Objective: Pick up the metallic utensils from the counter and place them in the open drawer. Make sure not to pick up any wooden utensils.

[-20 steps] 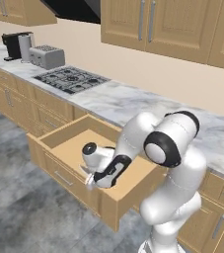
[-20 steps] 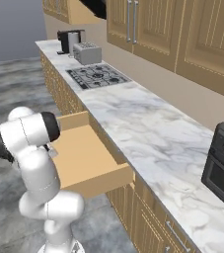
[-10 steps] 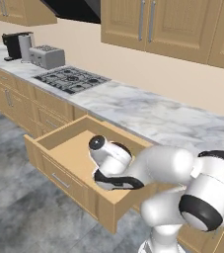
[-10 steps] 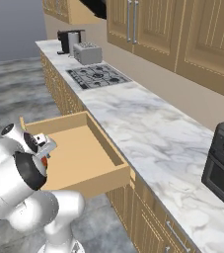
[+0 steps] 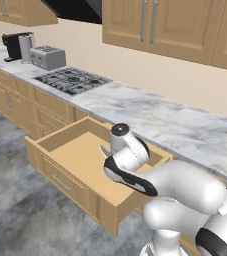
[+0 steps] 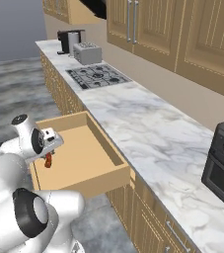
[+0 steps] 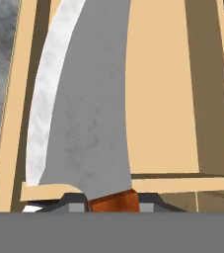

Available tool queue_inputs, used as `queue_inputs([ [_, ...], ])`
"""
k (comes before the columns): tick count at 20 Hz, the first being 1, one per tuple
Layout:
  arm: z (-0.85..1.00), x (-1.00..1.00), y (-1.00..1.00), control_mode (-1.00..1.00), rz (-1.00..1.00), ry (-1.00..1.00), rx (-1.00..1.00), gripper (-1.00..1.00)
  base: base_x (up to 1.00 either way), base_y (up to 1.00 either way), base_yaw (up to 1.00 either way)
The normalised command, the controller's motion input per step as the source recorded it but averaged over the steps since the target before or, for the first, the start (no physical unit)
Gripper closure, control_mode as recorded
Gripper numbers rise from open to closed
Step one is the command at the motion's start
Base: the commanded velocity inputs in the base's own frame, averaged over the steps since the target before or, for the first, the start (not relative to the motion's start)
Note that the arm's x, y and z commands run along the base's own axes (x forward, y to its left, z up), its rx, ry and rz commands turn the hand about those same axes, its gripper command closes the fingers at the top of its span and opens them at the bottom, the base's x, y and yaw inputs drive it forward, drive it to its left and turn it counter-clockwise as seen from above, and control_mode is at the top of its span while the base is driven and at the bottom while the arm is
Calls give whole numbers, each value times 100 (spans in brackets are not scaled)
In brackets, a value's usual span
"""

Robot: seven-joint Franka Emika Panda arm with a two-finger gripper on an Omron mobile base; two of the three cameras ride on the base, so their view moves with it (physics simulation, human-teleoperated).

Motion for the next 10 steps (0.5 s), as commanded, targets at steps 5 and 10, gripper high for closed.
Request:
queue_inputs([
  [5, 3, 7, -15, -100, 11, 2, 1, 100, 0, 0, 0],
  [10, 16, 38, -24, -100, 7, 10, 3, 100, 0, 0, 0],
])
